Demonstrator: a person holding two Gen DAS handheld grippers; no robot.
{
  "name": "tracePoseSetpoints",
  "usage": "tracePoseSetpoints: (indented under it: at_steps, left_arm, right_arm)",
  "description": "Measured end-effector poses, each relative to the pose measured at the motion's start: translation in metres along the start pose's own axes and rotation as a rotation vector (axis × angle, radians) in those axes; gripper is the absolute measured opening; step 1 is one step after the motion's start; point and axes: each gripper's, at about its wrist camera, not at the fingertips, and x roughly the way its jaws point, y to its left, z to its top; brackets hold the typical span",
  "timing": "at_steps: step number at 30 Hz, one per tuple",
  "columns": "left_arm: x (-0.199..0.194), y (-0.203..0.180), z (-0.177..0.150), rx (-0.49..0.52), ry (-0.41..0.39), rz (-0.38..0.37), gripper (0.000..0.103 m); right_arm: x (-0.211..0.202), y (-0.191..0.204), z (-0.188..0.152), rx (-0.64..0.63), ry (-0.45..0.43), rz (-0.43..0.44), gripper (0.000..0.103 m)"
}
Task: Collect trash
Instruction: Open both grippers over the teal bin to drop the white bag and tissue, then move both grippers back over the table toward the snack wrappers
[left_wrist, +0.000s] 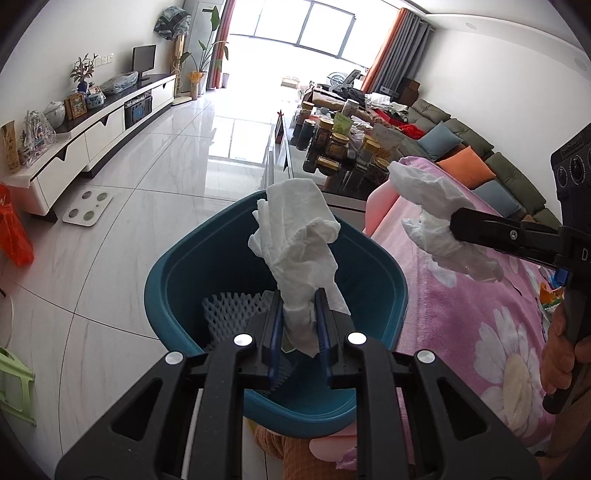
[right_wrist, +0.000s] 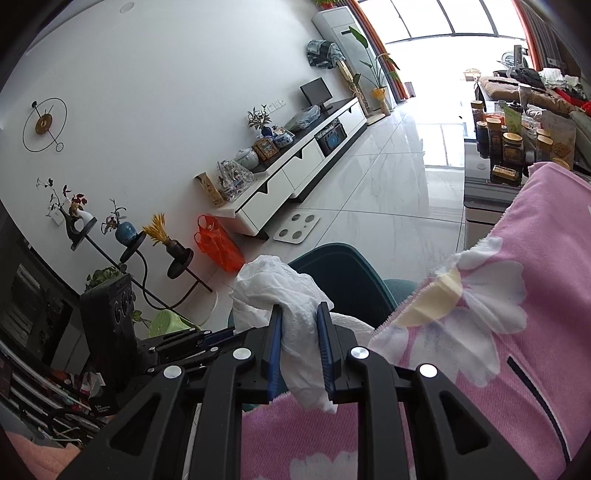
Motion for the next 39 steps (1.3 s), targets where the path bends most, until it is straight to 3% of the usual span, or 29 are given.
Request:
tracePoseSetpoints:
  at_steps: [11, 14, 16, 22, 27, 31, 39]
  left_arm:
    - [0.034, -0.002, 0.003, -0.017, 0.059, 0.020, 0.020]
    - [0.038, 0.000, 0.004, -0.030, 0.058, 0.017, 0.031]
    - [0.041, 0.003, 0.006, -0.036, 0.057, 0.010, 0.044]
    - [0.039, 0.004, 0.008, -0.054, 0.039, -0.002, 0.050]
    - [0.021, -0.001, 0.008, -0.041, -0.014, -0.036, 0.056]
    - [-0.002, -0.019, 0.007, -0.006, -0.063, -0.085, 0.062]
    - [-0.022, -0.085, 0.003, 0.121, -0.096, -0.248, 0.065]
  right_arm:
    - [0.042, -0.001, 0.006, 0.052, 0.081, -0.042, 0.024]
    - [0.043, -0.002, 0.007, 0.057, 0.080, -0.053, 0.027]
    - [0.042, -0.004, 0.007, 0.065, 0.073, -0.058, 0.031]
    - [0.031, -0.009, 0.004, 0.076, 0.054, -0.053, 0.033]
    - [0.009, -0.012, -0.003, 0.080, 0.027, -0.036, 0.033]
    - [-0.021, -0.010, -0.012, 0.059, -0.018, -0.034, 0.038]
    - [-0.097, -0.017, -0.043, 0.037, -0.127, -0.089, 0.044]
